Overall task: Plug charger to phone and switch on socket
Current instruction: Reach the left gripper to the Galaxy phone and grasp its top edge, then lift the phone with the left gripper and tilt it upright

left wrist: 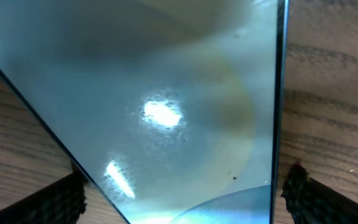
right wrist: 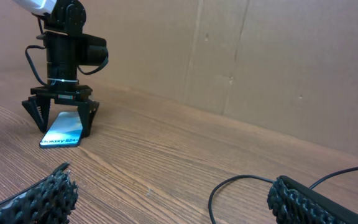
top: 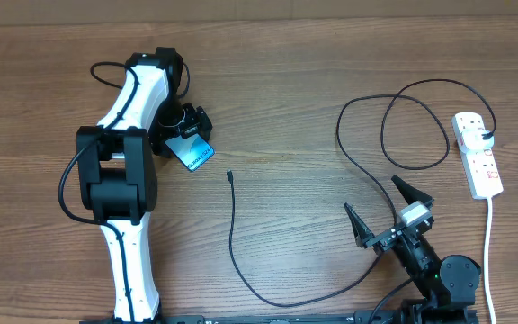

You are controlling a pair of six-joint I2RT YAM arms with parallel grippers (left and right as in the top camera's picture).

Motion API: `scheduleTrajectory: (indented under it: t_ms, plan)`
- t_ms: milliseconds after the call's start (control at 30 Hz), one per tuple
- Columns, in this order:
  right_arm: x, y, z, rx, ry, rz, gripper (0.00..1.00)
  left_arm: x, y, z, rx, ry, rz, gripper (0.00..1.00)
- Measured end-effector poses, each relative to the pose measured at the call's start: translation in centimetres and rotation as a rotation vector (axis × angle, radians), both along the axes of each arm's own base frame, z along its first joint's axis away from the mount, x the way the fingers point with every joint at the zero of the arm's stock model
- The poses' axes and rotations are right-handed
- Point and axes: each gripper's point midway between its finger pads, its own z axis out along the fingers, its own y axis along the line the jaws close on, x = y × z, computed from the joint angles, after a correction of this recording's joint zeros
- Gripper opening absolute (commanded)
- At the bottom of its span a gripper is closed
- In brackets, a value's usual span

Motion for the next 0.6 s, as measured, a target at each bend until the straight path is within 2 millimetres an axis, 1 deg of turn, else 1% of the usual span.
scheduleTrajectory:
  t_ms: [100, 267, 433, 533, 567, 600]
  plan:
    - [0.0, 0.0, -0.01, 0.0, 0.001, 0.0, 1.0, 0.01, -0.03, -0.02, 0.001, -0.007, 0.015, 0.86]
    - [0.0, -0.01, -0.01, 0.0, 0.001, 0.0, 1.0, 0.2, -0.06, -0.02, 0.002, -0.016, 0.021, 0.82]
    - [0.0, -0.01, -0.01, 0.0, 0.0, 0.0, 1.0, 0.52, -0.04, -0.02, -0.001, -0.036, -0.008, 0.81]
    - [0.0, 0.0, -0.02, 0.0, 0.001, 0.0, 1.0, 0.88, -0.4, 0.07, -0.01, -0.057, -0.05, 0.81]
    - [0.0, 0.0, -0.01, 0.0, 0.0, 0.0, 1.0, 0.9, -0.49, 0.08, -0.011, -0.059, -0.063, 0.83]
    - [0.0, -0.01, -0.01, 0.0, 0.0, 0.0, 1.0, 0.89, -0.58, 0.08, -0.009, -0.06, -0.075, 0.88]
